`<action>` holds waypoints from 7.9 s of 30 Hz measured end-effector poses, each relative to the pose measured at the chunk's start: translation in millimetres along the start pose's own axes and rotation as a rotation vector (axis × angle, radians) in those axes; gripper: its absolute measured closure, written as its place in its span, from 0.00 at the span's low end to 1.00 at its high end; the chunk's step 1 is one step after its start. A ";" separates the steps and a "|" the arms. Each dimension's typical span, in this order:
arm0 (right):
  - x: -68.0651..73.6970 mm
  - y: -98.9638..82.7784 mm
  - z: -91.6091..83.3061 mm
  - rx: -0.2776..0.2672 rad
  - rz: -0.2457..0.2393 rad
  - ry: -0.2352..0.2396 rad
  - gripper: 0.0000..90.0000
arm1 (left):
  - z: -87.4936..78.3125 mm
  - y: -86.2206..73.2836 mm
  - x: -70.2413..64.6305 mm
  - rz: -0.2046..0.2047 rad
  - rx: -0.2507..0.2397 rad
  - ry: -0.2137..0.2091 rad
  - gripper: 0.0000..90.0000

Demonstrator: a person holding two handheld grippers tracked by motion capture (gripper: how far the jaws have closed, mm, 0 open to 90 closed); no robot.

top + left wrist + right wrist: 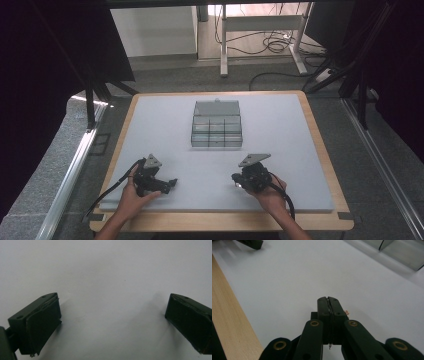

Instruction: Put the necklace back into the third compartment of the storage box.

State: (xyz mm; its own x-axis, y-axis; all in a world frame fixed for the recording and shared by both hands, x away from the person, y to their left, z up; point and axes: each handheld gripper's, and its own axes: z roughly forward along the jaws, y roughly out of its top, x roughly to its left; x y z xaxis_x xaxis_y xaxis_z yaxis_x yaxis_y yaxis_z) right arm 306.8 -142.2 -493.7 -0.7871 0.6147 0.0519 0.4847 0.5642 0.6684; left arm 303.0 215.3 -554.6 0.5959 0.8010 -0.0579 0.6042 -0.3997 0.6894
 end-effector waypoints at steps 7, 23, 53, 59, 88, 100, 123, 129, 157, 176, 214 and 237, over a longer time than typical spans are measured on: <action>-3.0 7.3 -14.6 -0.052 0.003 0.007 0.97 | 0.0 0.0 0.0 0.000 0.000 0.000 0.00; -11.0 17.9 -37.6 -0.132 0.024 -0.003 0.97 | 0.1 0.0 -0.3 -0.003 -0.003 0.000 0.00; -18.8 58.1 -87.7 -0.285 0.034 -0.026 0.98 | -0.1 0.1 -0.3 -0.003 -0.001 0.000 0.00; -24.2 69.0 -101.4 -0.302 0.042 -0.036 0.98 | -0.1 0.1 -0.2 -0.002 -0.001 0.000 0.00; -30.8 116.6 -136.7 -0.366 0.044 -0.064 0.97 | -0.4 0.1 0.0 0.001 0.003 -0.001 0.00; -31.9 133.6 -149.0 -0.395 0.051 -0.082 0.97 | -0.3 0.1 0.0 0.000 0.003 -0.001 0.00; -30.3 178.5 -148.8 -0.416 0.049 -0.106 0.98 | -0.1 0.0 0.0 0.000 0.001 0.000 0.00; -34.1 185.2 -141.0 -0.401 0.054 -0.119 0.97 | -0.2 0.0 0.0 0.000 0.001 -0.001 0.00; -63.6 197.7 -87.4 -0.356 0.135 -0.161 0.97 | -0.3 0.0 0.0 0.001 0.003 -0.001 0.00; -91.4 197.5 -66.1 -0.351 0.195 -0.206 0.97 | -0.2 0.0 0.1 0.002 0.003 -0.001 0.00; -127.2 181.2 -11.1 -0.311 0.283 -0.253 0.97 | 0.1 0.0 0.2 0.002 -0.001 0.001 0.00; -139.6 126.2 53.9 -0.148 0.336 -0.192 0.97 | -0.1 0.0 0.1 0.000 0.002 0.000 0.00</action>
State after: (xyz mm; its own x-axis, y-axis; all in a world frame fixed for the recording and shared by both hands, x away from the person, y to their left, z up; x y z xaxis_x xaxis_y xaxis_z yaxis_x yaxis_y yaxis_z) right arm 498.3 -127.1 -456.7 -0.5020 0.8509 0.1550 0.6315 0.2382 0.7379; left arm 302.9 215.5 -554.5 0.5960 0.8009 -0.0577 0.6053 -0.4008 0.6878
